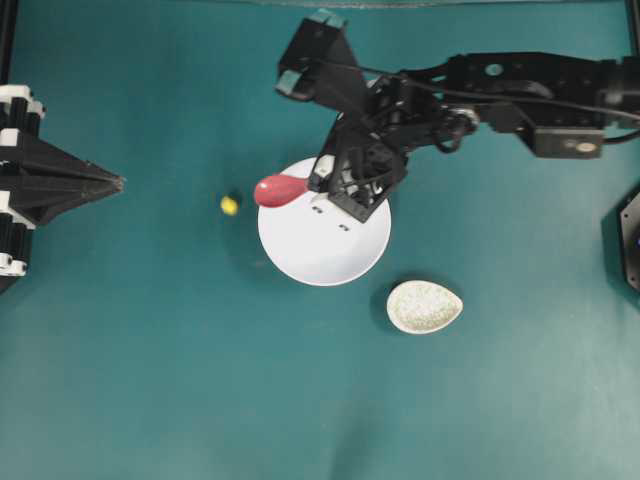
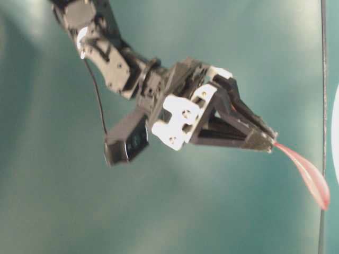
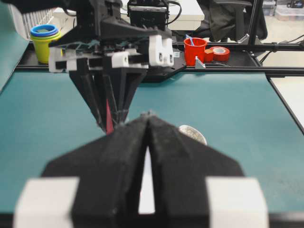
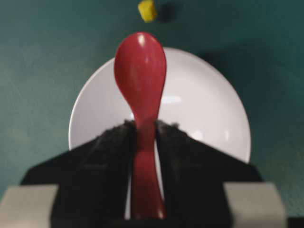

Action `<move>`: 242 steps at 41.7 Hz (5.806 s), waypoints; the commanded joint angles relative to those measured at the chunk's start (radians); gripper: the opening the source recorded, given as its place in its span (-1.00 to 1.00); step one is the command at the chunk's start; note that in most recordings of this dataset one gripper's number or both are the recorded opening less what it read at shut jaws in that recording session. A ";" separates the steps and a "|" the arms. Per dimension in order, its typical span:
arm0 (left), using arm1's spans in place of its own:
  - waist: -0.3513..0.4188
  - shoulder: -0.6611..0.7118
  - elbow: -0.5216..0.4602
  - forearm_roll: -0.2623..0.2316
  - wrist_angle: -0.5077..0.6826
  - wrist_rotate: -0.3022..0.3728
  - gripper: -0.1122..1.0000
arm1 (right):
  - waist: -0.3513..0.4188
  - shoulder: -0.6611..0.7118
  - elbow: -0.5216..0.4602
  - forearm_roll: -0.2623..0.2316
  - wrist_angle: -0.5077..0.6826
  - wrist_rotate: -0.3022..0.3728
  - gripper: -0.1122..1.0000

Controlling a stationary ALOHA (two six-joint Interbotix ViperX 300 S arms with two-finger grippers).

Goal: Scoop the yellow hexagonal prism block from the bowl with a spoon using the right arm.

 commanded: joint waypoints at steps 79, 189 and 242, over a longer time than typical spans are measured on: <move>-0.002 0.006 -0.021 0.002 0.011 -0.002 -0.79 | 0.351 -0.623 0.914 0.043 -0.827 0.054 -0.38; -0.002 -0.020 -0.028 0.003 0.044 -0.006 -0.79 | 0.176 -0.411 0.695 0.219 -0.802 -0.431 0.10; 0.000 -0.015 -0.028 0.002 0.023 -0.006 -0.79 | -0.175 0.229 -0.301 0.152 -0.048 -0.359 0.09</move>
